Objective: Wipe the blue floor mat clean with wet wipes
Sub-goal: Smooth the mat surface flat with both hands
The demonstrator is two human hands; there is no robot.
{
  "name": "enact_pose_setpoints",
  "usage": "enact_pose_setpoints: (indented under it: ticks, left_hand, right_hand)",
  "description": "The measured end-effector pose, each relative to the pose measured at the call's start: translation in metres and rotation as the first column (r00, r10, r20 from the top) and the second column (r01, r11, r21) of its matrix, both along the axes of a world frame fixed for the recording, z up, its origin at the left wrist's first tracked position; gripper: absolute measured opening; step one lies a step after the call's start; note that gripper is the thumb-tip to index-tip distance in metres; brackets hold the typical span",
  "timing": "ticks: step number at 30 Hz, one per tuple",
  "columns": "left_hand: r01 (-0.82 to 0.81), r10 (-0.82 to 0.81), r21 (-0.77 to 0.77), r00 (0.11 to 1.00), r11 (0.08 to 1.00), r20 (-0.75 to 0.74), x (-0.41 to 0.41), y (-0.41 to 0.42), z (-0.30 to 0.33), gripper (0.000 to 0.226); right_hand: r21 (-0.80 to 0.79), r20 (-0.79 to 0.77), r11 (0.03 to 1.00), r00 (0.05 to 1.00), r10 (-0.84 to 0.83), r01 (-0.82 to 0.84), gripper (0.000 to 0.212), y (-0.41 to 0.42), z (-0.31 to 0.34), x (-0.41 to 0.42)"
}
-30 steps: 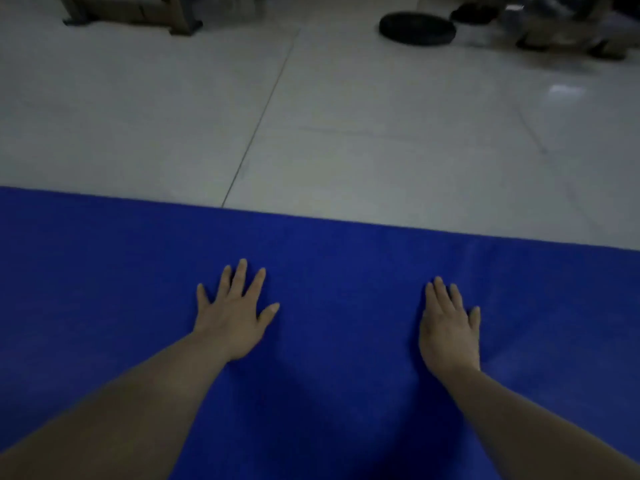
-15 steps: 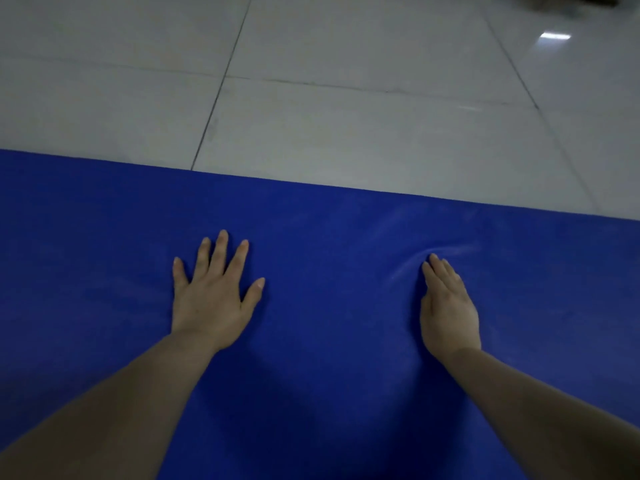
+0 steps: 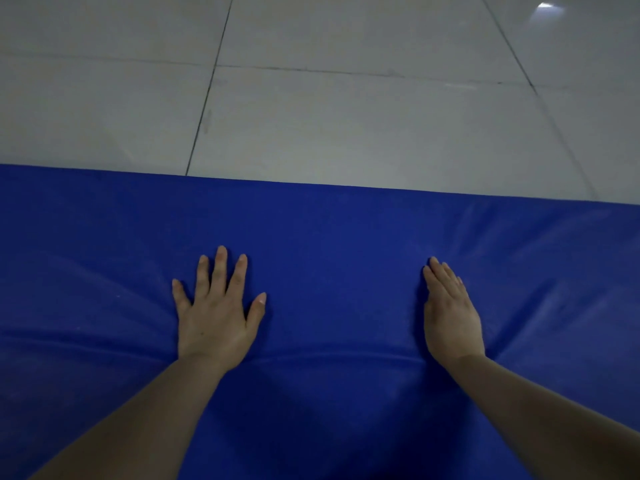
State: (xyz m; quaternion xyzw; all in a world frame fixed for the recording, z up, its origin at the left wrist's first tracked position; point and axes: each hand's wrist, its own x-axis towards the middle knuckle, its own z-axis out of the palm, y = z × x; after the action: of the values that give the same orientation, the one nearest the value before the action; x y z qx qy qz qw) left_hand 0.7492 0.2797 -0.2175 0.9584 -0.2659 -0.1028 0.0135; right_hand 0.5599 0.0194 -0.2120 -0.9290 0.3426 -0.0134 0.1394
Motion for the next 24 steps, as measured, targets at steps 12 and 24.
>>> enact_pose_setpoints:
  ticks: [12, 24]
  left_hand:
    - [-0.072, 0.072, 0.007, 0.997, 0.997, -0.017, -0.014, 0.005, 0.003, 0.074]
    - [-0.032, 0.032, -0.033, 0.999, 0.999, -0.006, -0.008, 0.003, 0.005, 0.069]
  right_hand:
    - [-0.019, 0.011, 0.998, 0.998, 0.060, -0.060, 0.049, -0.006, -0.002, -0.001]
    - [-0.046, 0.012, 0.999, 1.000, 0.005, -0.004, 0.047, 0.000, 0.000, 0.002]
